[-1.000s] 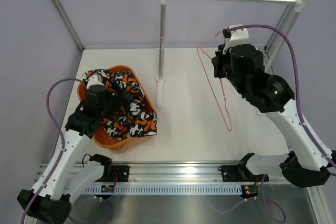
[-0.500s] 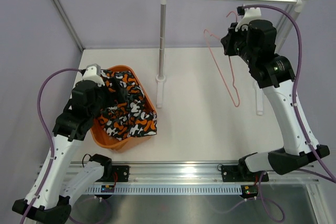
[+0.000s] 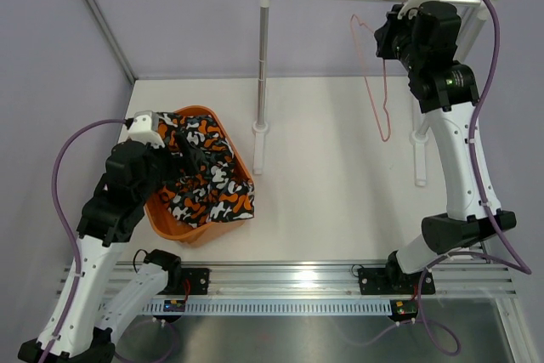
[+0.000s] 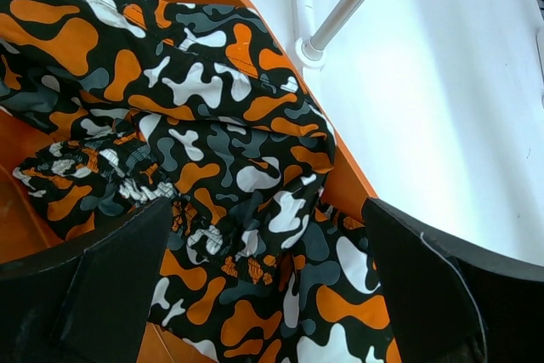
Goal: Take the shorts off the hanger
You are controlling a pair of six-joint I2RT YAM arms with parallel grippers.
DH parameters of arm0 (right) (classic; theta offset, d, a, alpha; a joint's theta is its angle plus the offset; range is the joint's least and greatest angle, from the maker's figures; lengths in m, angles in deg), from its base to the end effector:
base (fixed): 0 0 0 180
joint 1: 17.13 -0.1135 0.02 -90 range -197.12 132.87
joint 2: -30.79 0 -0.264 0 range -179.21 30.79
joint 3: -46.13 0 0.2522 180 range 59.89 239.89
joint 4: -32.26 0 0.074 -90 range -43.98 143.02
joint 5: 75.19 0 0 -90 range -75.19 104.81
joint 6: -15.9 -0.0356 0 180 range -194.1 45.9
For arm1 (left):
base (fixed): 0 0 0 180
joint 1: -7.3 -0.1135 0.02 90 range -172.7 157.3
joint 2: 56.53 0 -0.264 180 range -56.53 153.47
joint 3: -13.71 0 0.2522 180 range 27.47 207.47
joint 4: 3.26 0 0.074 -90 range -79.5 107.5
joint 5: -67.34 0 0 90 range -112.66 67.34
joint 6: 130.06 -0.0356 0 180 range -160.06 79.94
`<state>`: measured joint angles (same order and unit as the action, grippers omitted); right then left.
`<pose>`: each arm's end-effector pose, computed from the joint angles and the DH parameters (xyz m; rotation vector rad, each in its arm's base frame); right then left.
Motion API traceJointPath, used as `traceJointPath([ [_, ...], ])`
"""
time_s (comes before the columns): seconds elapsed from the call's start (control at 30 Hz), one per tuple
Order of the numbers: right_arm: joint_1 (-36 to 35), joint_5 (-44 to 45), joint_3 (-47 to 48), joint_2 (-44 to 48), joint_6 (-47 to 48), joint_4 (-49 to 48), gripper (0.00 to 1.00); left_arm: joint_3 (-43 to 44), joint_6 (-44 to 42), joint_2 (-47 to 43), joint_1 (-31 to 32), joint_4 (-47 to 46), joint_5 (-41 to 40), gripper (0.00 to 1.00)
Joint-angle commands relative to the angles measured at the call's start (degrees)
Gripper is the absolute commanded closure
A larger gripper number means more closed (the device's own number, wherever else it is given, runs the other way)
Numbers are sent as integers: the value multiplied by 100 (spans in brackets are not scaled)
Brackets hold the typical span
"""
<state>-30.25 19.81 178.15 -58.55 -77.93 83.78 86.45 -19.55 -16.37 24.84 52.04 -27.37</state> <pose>0.3031 0.0675 0.5316 -0.0754 1.7249 0.1433 0.1265 -0.0369 0.3773 -0.1056 1.9800 -0.3529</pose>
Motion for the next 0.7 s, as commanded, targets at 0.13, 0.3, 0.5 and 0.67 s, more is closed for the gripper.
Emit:
traceJointPath([
  [0.13, 301, 54, 821, -479, -3, -129, 100, -176, -162, -114, -5, -313, 32, 1],
  [0.3, 477, 45, 962, -689, -73, -32, 100, -238, -162, -105, -5, -357, 58, 1],
  [0.5, 662, 10, 1051, -892, -143, 205, 100, -273, -126, -70, -5, -410, 207, 1],
  [0.67, 811, -51, 901, -883, -240, 232, 100, -308, -109, -79, 4, -436, 321, 1],
])
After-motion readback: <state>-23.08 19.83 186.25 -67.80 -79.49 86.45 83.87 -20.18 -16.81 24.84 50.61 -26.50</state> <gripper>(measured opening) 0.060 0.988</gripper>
